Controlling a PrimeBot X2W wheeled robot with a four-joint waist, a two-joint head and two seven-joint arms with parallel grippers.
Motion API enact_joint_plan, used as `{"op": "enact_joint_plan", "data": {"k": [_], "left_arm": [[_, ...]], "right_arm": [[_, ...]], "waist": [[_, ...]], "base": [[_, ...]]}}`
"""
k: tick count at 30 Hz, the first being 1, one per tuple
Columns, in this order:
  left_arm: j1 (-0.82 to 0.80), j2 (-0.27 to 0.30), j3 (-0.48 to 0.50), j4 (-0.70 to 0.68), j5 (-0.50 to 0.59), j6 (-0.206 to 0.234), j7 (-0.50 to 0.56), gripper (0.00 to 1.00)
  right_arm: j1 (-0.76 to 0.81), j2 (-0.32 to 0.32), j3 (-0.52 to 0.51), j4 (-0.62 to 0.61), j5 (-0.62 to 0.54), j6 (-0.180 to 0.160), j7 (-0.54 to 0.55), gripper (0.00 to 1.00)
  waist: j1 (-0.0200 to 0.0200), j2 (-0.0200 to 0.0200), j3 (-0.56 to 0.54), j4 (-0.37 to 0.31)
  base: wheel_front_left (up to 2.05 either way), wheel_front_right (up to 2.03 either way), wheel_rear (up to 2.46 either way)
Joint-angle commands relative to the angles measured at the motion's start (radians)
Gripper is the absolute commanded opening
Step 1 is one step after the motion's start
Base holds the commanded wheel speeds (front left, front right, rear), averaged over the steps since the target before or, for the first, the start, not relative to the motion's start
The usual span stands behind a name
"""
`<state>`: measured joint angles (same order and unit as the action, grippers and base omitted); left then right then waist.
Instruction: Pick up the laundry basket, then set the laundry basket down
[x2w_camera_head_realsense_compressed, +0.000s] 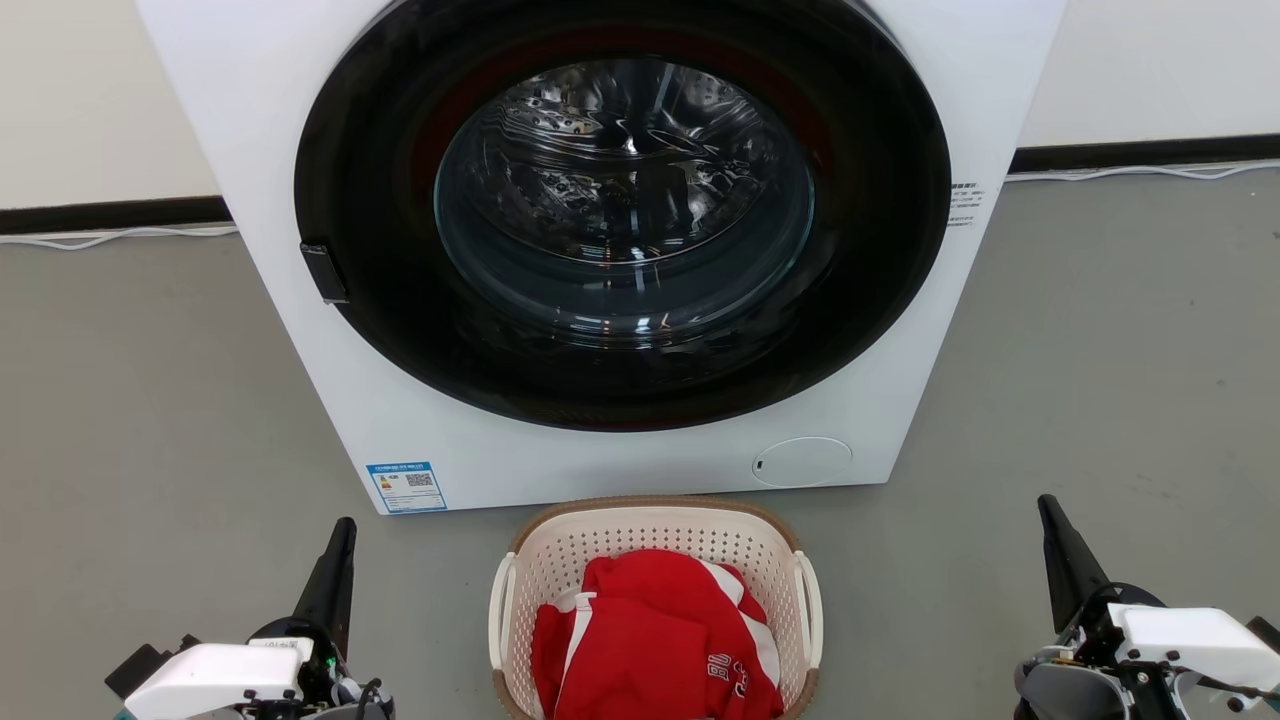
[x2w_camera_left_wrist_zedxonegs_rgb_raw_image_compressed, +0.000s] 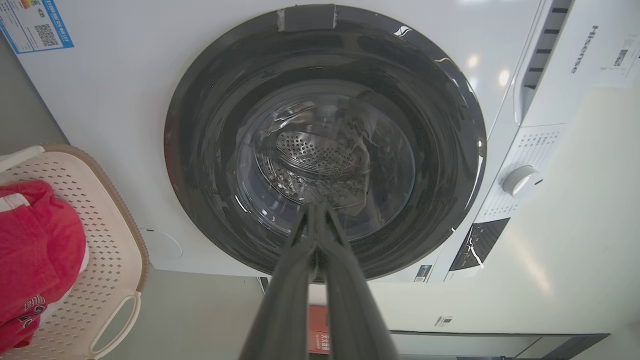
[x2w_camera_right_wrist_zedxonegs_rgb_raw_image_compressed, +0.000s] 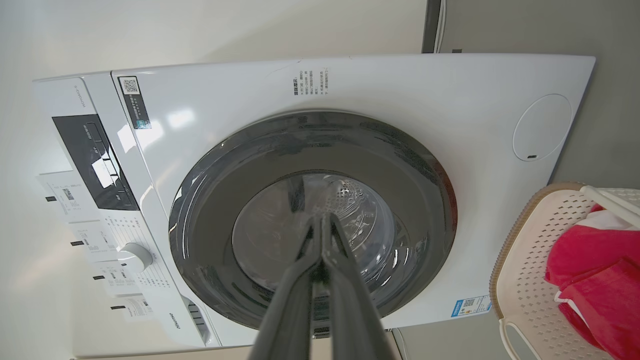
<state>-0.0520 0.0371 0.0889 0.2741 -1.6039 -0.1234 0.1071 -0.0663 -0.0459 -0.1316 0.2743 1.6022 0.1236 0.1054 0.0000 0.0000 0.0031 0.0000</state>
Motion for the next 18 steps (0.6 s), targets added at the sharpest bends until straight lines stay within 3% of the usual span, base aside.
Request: {"op": "enact_joint_plan", "data": {"k": [1,2,3,12,18], "left_arm": [[-0.056,0.013,0.025,-0.029,-0.005,-0.007,0.006,0.0],[-0.056,0.013,0.025,-0.029,-0.005,-0.007,0.006,0.0],[0.0,0.0,0.0,0.0,0.0,0.0,0.0,1.0],[0.017,-0.004,-0.01,0.019,0.0,0.001,-0.02,1.0],[0.021,-0.003,-0.02,0.014,0.009,0.0,-0.038,1.0]], "right_arm": [[-0.042,-0.004,0.018,-0.03,0.007,0.007,0.008,0.0],[-0.042,-0.004,0.018,-0.03,0.007,0.007,0.008,0.0],[0.0,0.0,0.0,0.0,0.0,0.0,0.0,1.0],[0.018,0.003,0.011,0.008,0.0,0.0,-0.016,1.0],[0.023,-0.002,0.023,-0.004,-0.017,0.0,-0.034,1.0]], "waist": [[0.0,0.0,0.0,0.0],[0.0,0.0,0.0,0.0],[0.0,0.0,0.0,0.0],[0.0022,0.0,-0.001,0.0],[0.0001,0.0,0.001,0.0]], "base": [[0.0,0.0,0.0],[0.0,0.0,0.0],[0.0,0.0,0.0],[0.0,0.0,0.0],[0.0,0.0,0.0]]}}
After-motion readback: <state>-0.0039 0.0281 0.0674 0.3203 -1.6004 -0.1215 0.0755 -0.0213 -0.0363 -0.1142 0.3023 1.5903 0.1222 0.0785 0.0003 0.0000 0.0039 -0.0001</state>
